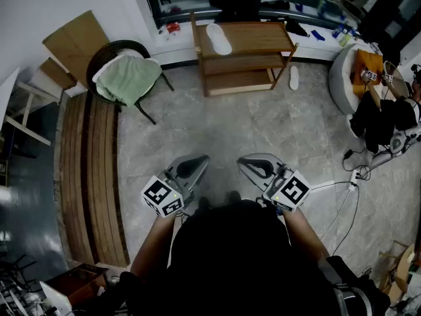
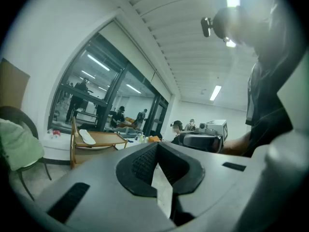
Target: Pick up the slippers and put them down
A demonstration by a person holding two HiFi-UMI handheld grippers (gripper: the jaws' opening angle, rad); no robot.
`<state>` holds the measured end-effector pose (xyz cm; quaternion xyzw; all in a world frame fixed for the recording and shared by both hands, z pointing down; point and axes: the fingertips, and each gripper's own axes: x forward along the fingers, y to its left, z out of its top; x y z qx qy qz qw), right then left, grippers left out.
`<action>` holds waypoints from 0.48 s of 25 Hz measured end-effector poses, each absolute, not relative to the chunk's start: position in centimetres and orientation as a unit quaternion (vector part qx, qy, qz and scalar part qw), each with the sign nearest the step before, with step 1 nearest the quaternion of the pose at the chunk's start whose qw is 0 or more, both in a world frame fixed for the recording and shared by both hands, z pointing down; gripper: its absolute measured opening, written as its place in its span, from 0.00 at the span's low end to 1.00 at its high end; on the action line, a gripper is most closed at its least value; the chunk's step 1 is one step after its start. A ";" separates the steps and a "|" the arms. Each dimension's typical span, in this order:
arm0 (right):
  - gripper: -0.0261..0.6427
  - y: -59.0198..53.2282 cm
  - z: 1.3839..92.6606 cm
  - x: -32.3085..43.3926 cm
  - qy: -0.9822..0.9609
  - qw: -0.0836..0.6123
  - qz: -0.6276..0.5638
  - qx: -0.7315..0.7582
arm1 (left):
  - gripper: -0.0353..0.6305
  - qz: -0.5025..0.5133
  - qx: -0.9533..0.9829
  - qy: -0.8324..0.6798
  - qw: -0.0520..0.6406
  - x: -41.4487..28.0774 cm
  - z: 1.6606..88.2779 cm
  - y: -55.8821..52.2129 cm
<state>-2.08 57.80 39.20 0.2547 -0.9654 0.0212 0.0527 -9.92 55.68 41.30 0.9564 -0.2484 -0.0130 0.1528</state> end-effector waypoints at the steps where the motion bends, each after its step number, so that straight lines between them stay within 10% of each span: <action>1: 0.08 57.8 39.2 -1.6 -0.965 0.054 0.026 0.257 | 0.07 -0.005 0.958 -0.245 0.150 -9.3 41.5 55.9; 12: 0.08 58.5 39.2 3.9 -0.967 0.047 0.023 0.251 | 0.07 0.039 0.968 -0.202 0.140 -1.3 42.3 57.2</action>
